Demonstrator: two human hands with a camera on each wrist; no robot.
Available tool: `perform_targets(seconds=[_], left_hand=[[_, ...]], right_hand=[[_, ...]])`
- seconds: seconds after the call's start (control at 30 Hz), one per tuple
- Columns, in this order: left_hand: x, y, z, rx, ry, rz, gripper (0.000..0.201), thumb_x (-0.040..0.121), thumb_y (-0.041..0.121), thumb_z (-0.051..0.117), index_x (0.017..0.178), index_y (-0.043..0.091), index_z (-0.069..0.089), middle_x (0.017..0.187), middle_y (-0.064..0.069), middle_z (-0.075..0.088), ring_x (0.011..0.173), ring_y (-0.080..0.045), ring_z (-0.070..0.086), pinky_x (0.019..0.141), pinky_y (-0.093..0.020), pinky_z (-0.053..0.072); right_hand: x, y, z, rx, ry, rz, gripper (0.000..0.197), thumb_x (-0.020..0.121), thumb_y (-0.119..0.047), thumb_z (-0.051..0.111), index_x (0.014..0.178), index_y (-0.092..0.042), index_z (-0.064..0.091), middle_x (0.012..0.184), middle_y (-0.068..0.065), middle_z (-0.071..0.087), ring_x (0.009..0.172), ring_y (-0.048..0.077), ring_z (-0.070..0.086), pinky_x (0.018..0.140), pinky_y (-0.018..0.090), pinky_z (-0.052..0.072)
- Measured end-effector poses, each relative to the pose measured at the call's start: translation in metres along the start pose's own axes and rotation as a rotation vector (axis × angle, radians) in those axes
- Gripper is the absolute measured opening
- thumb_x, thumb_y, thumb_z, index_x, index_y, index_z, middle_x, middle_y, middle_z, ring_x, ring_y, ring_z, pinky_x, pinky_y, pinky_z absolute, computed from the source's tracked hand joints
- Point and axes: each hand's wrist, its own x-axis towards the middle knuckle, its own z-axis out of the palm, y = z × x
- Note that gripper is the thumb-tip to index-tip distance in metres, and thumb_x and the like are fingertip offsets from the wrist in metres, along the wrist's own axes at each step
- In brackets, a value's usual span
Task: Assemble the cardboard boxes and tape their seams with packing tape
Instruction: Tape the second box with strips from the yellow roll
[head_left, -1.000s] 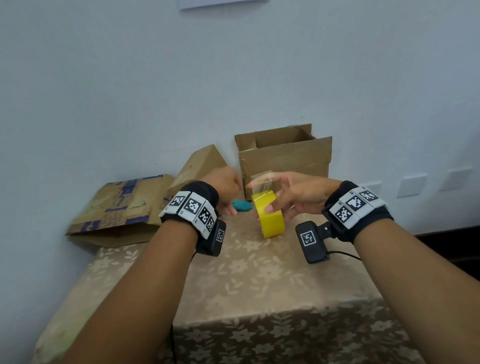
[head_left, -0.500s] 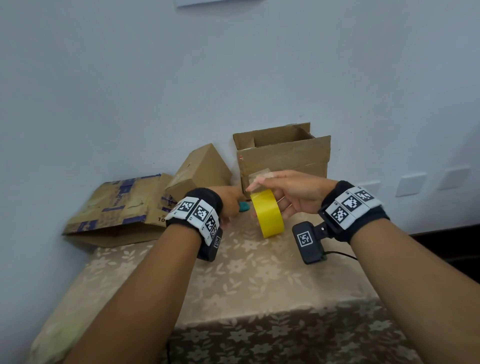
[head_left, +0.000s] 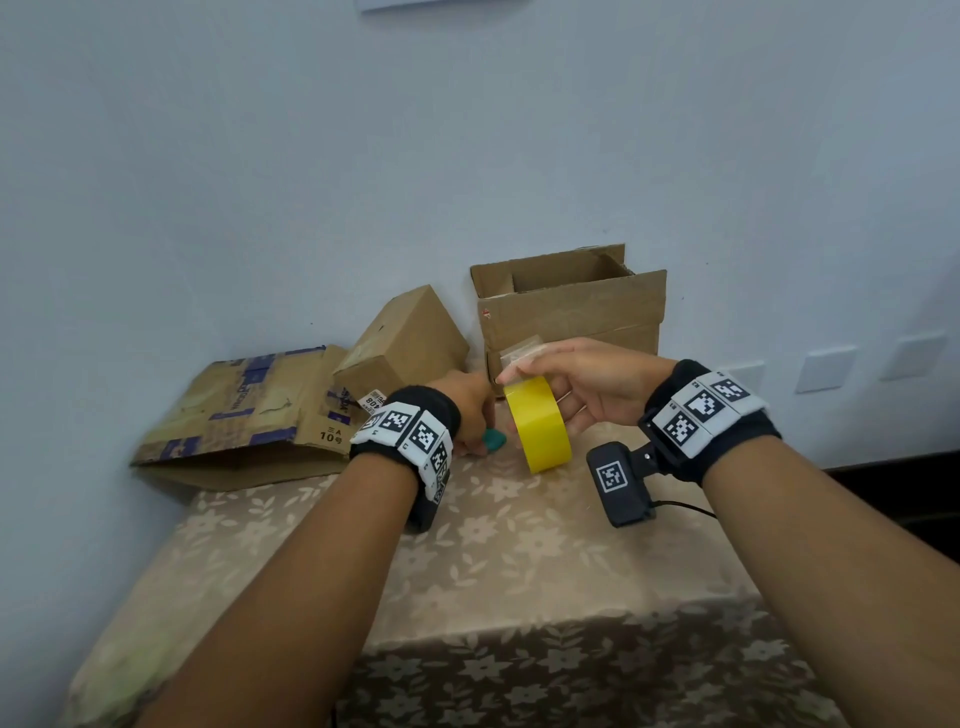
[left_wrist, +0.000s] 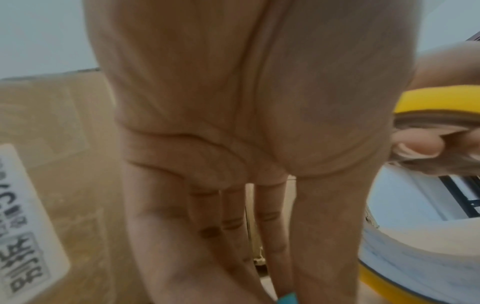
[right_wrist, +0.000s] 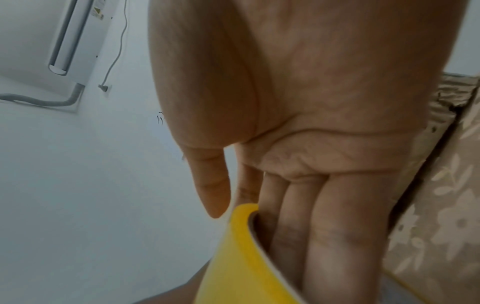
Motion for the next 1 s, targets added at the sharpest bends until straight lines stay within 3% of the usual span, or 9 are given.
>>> perform_targets(seconds=[0.1, 0.17, 0.3, 0.43, 0.53, 0.63, 0.73, 0.87, 1.0], left_hand=[[-0.002, -0.002, -0.001, -0.035, -0.005, -0.015, 0.033, 0.085, 0.008, 0.082, 0.113, 0.01, 0.065, 0.102, -0.01, 0.07, 0.073, -0.024, 0.07, 0.067, -0.035, 0.063], [-0.004, -0.005, -0.002, -0.085, 0.027, -0.024, 0.018, 0.094, 0.004, 0.068, 0.109, 0.009, 0.059, 0.089, -0.012, 0.07, 0.062, -0.025, 0.068, 0.064, -0.039, 0.061], [-0.009, -0.011, -0.012, -0.251, -0.001, -0.005, 0.015, 0.101, 0.011, 0.061, 0.114, 0.007, 0.056, 0.093, -0.018, 0.074, 0.065, -0.028, 0.069, 0.075, -0.045, 0.062], [-0.018, -0.014, -0.029, -0.318, 0.103, 0.034, 0.012, 0.104, 0.015, 0.058, 0.113, 0.007, 0.057, 0.084, -0.02, 0.075, 0.052, -0.021, 0.068, 0.06, -0.034, 0.06], [-0.027, -0.016, -0.033, -0.445, 0.138, 0.052, 0.016, 0.106, 0.011, 0.047, 0.111, -0.002, 0.053, 0.084, -0.02, 0.073, 0.055, -0.027, 0.069, 0.049, -0.033, 0.059], [-0.031, -0.016, -0.037, -0.573, 0.194, 0.082, 0.014, 0.105, 0.012, 0.041, 0.11, 0.0, 0.048, 0.076, -0.014, 0.067, 0.045, -0.02, 0.058, 0.039, -0.024, 0.047], [-0.03, -0.017, -0.044, -0.699, 0.283, 0.083, 0.02, 0.102, 0.022, 0.044, 0.109, 0.011, 0.059, 0.068, -0.004, 0.043, 0.042, -0.013, 0.032, 0.04, -0.02, 0.032], [-0.035, -0.023, -0.05, -0.932, 0.268, 0.146, 0.05, 0.098, 0.035, 0.032, 0.103, 0.008, 0.074, 0.069, 0.0, 0.035, 0.047, -0.012, 0.028, 0.042, -0.021, 0.03], [-0.039, -0.026, -0.049, -0.961, 0.218, 0.218, 0.024, 0.105, 0.012, 0.036, 0.096, 0.013, 0.058, 0.079, -0.004, 0.038, 0.052, -0.012, 0.033, 0.038, -0.018, 0.028]], right_hand=[[0.001, 0.001, -0.001, -0.004, -0.025, 0.009, 0.037, 0.098, -0.034, 0.062, 0.131, -0.017, 0.068, 0.116, 0.022, 0.074, 0.107, 0.041, 0.073, 0.082, 0.044, 0.061], [0.002, 0.001, -0.002, -0.003, -0.045, 0.012, 0.039, 0.097, -0.035, 0.061, 0.131, -0.019, 0.067, 0.117, 0.023, 0.074, 0.108, 0.041, 0.072, 0.089, 0.047, 0.058], [0.004, 0.001, -0.003, 0.022, -0.031, 0.023, 0.038, 0.106, -0.044, 0.048, 0.133, -0.024, 0.066, 0.116, 0.024, 0.074, 0.107, 0.04, 0.073, 0.081, 0.045, 0.062], [0.007, 0.001, -0.001, 0.037, -0.017, 0.025, 0.046, 0.106, -0.053, 0.043, 0.134, -0.023, 0.064, 0.116, 0.024, 0.074, 0.108, 0.04, 0.073, 0.083, 0.046, 0.061], [0.008, 0.0, 0.001, 0.024, 0.016, -0.016, 0.039, 0.103, -0.04, 0.054, 0.135, -0.02, 0.063, 0.118, 0.024, 0.073, 0.111, 0.042, 0.071, 0.091, 0.05, 0.057], [0.01, -0.003, 0.003, 0.061, 0.056, -0.074, 0.032, 0.101, -0.024, 0.061, 0.133, -0.019, 0.065, 0.122, 0.026, 0.071, 0.112, 0.043, 0.07, 0.094, 0.056, 0.055], [0.012, -0.005, 0.005, 0.115, 0.095, -0.136, 0.031, 0.101, -0.019, 0.062, 0.132, -0.017, 0.066, 0.121, 0.029, 0.07, 0.114, 0.045, 0.069, 0.1, 0.067, 0.05], [0.012, -0.012, 0.009, 0.195, 0.134, -0.197, 0.035, 0.1, -0.027, 0.064, 0.131, -0.011, 0.065, 0.113, 0.031, 0.071, 0.098, 0.041, 0.075, 0.09, 0.059, 0.059], [0.017, -0.012, 0.012, 0.23, 0.156, -0.203, 0.038, 0.106, -0.04, 0.051, 0.129, -0.012, 0.065, 0.106, 0.029, 0.074, 0.095, 0.045, 0.075, 0.097, 0.062, 0.054]])
